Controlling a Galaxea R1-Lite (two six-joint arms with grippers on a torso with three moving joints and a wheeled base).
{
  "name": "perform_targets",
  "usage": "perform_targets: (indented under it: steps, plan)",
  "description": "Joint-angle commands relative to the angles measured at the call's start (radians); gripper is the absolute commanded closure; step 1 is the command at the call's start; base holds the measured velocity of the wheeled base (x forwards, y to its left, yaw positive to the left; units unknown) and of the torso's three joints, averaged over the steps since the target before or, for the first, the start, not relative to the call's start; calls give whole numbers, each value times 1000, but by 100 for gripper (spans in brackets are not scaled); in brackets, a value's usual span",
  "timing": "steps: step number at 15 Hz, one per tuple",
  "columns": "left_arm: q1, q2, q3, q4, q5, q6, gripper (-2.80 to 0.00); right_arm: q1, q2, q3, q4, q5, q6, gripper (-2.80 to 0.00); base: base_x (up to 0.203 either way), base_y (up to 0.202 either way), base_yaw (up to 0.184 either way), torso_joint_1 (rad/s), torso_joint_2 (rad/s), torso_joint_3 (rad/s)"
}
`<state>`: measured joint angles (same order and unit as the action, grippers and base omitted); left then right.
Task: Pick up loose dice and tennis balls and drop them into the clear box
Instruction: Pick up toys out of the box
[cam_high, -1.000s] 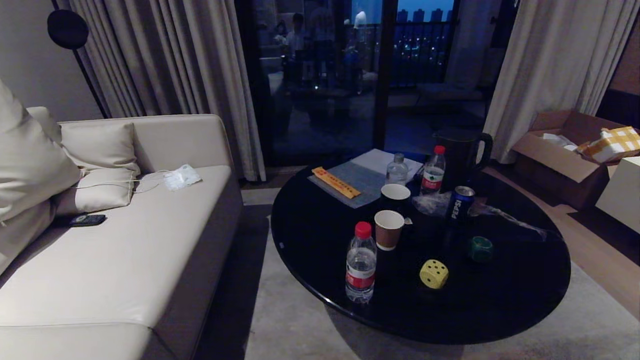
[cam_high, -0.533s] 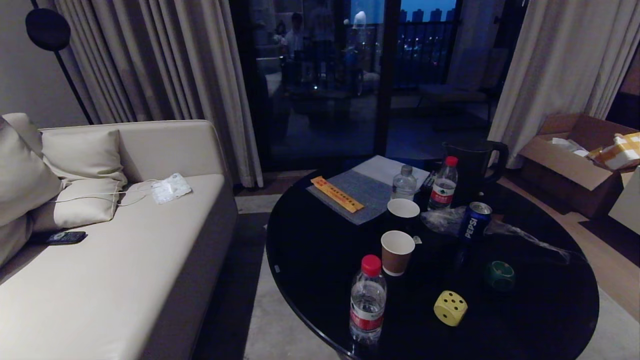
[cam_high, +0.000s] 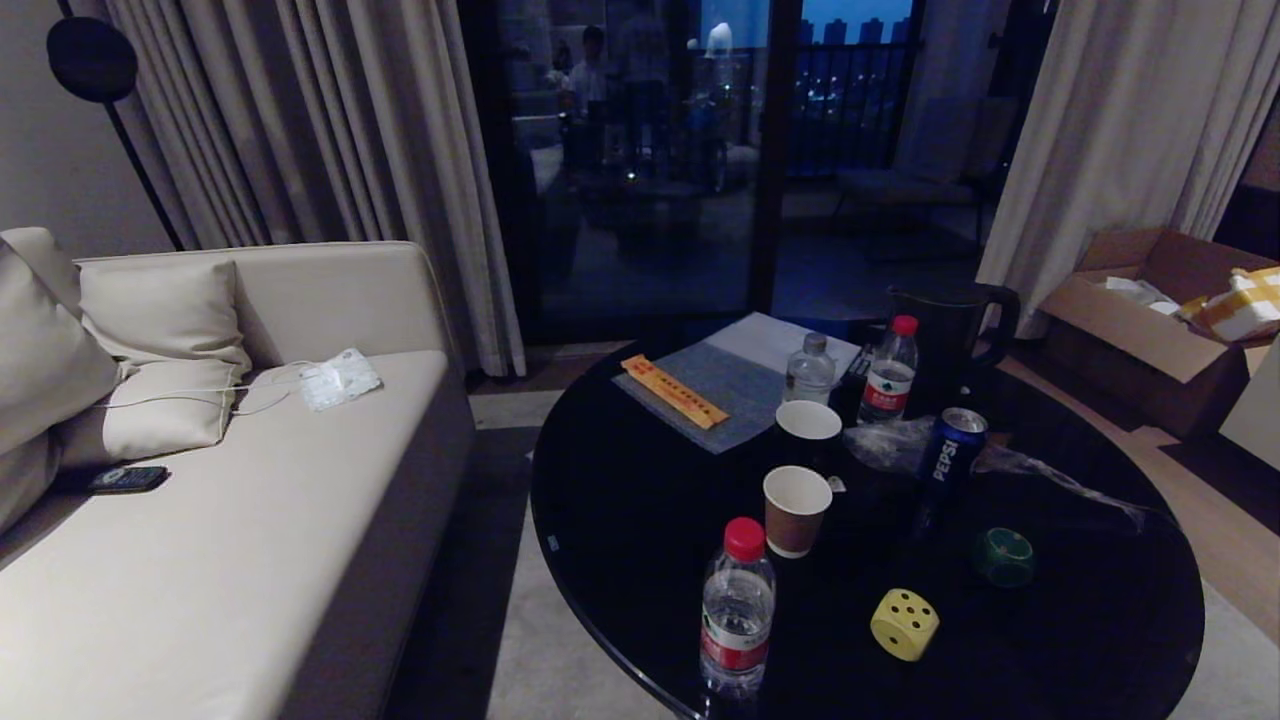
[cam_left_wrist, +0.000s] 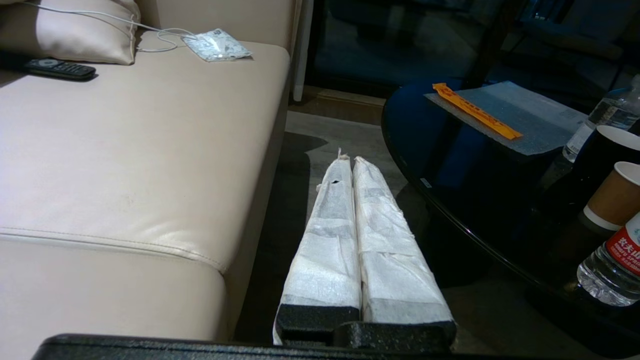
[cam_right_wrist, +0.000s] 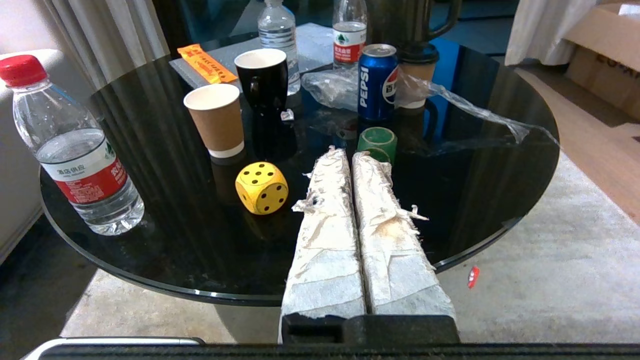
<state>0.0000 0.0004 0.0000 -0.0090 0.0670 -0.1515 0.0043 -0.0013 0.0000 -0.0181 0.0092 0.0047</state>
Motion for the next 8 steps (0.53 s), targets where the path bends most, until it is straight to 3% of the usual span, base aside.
perform_targets:
  steps: [1,8]
  plan:
    - [0,0,0,0,0,-2,0,0,0,9,0,2,0,0,0,0,0,0,0,0]
    - [0,0,0,0,0,-3,0,0,1,9,0,0,-2,0,0,0,0,1,3,-176]
